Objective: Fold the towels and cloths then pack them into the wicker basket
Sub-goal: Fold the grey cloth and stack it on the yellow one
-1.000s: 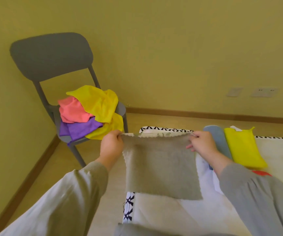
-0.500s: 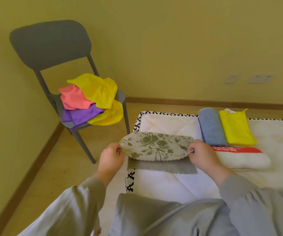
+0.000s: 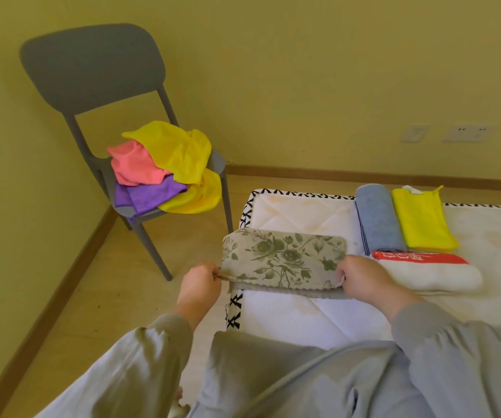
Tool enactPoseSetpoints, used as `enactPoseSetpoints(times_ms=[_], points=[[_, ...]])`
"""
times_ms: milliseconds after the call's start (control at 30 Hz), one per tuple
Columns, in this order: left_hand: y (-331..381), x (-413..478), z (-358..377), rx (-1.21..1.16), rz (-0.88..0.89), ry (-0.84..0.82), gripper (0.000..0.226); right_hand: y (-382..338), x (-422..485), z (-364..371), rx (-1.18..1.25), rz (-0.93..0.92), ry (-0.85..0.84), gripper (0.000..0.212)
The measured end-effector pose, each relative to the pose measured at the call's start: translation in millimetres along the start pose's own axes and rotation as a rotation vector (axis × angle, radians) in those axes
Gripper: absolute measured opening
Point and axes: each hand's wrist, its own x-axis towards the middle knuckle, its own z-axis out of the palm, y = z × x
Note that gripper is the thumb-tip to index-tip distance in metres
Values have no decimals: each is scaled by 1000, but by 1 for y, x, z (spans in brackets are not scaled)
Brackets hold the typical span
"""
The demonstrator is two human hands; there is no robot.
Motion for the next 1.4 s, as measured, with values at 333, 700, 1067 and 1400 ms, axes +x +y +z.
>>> enactPoseSetpoints(times_ms=[333,700,1067,1400], points=[[68,6,27,93,348,86,53,-56,11,-7,91,-231,276,36],[85,38,79,292,370,46,69,-12,54,40,47,-10,41,59],[89,38,84,366,337,56,69,-22,62,31,0,-69,62,59],[79,41,74,338,322,21,63,-24,61,39,39,5,48,59]])
